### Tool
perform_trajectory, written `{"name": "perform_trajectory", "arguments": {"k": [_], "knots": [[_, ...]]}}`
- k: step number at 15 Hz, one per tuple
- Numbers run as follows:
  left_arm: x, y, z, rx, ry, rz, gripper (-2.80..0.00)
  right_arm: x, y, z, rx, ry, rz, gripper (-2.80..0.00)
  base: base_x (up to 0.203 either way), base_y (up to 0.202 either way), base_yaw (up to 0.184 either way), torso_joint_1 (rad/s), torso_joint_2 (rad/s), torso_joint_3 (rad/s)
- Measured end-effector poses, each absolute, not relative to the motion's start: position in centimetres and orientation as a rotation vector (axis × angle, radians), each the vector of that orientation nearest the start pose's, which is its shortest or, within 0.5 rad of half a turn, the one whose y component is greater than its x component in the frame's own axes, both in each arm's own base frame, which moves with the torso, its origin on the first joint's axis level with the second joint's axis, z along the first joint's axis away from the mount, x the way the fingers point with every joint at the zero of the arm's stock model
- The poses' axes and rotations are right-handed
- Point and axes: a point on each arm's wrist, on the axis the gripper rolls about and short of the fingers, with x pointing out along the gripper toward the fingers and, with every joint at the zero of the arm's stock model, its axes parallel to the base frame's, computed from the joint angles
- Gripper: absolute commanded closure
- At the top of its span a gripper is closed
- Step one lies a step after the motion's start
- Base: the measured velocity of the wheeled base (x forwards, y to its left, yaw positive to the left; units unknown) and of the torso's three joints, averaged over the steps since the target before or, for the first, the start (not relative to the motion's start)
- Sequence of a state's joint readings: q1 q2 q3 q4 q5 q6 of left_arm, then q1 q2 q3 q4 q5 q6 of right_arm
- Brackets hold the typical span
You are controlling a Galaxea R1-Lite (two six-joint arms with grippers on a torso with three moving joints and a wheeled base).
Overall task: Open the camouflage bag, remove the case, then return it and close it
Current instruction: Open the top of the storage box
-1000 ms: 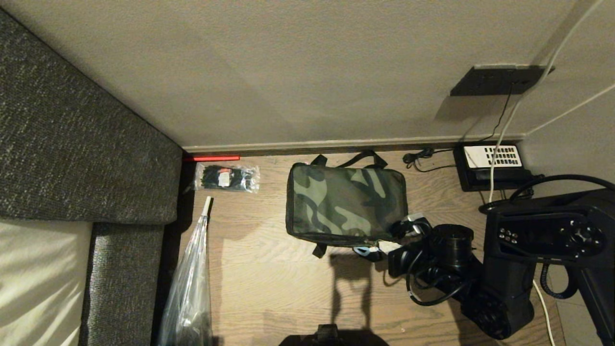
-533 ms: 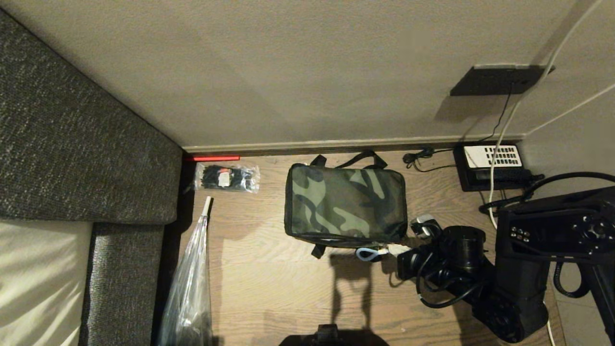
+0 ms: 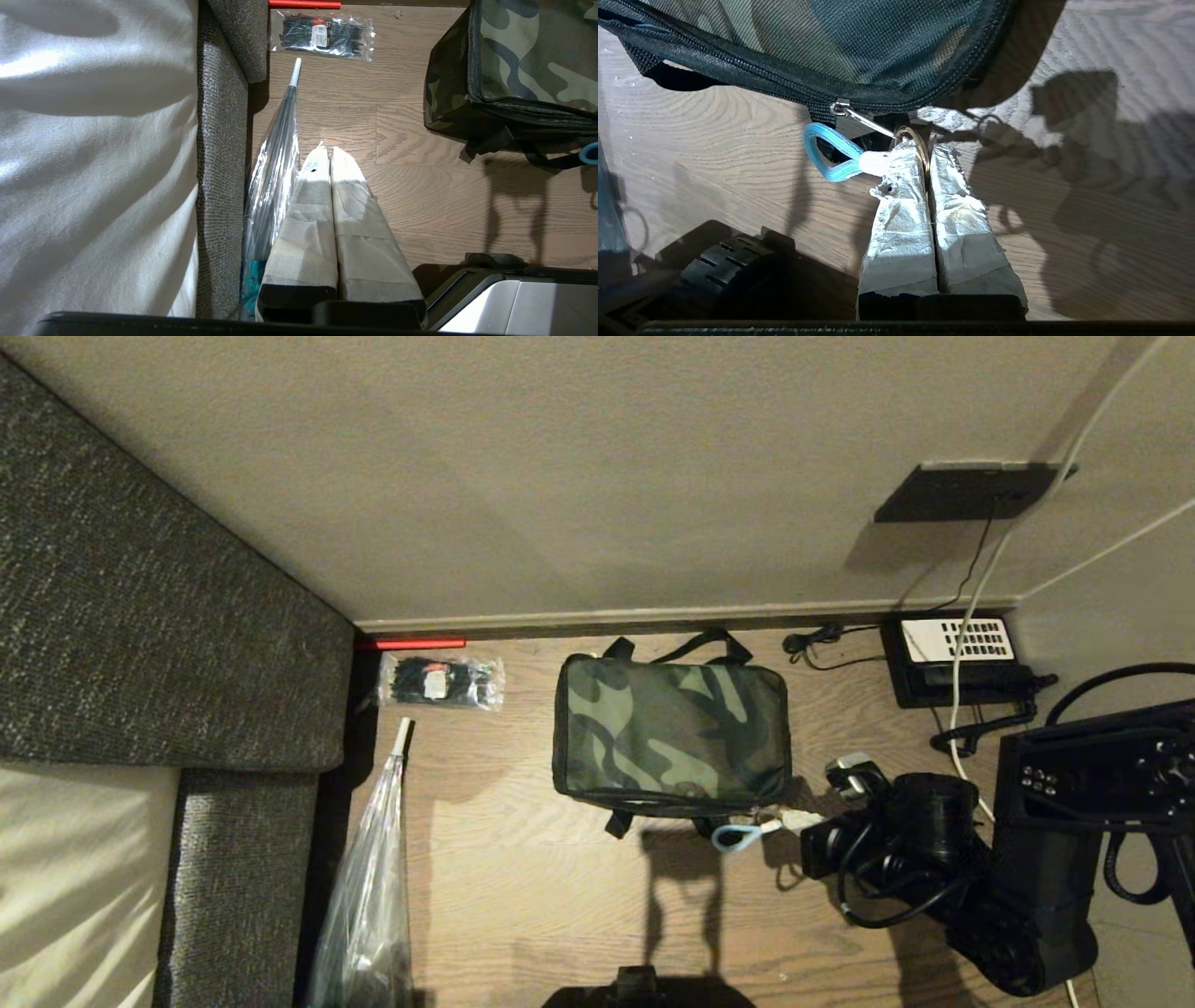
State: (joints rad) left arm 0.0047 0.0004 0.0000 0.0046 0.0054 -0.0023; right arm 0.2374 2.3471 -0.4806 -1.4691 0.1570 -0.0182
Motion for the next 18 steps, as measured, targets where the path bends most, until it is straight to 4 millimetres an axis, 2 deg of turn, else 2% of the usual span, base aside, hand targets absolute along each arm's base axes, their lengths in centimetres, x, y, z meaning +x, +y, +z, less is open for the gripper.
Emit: {"name": "perform_trajectory", "arguments": {"k": [6, 13, 18], "knots": [[-2.3, 0.0, 7.5, -0.003, 0.005, 0.011, 0.0, 31.7, 5.6, -1.3, -0.058, 0.397, 0.376, 0.0, 0.0, 0.0, 0.0, 0.0, 0.0, 0.0], [-2.3, 0.0, 7.5, -0.003, 0.005, 0.01, 0.0, 32.4, 4.1, -1.0, -0.071, 0.372, 0.333, 0.0, 0.0, 0.0, 0.0, 0.0, 0.0, 0.0], [-2.3, 0.0, 7.5, -0.003, 0.005, 0.011, 0.0, 33.0, 4.0, -0.4, -0.075, 0.338, 0.339, 0.0, 0.0, 0.0, 0.0, 0.0, 0.0, 0.0]]}}
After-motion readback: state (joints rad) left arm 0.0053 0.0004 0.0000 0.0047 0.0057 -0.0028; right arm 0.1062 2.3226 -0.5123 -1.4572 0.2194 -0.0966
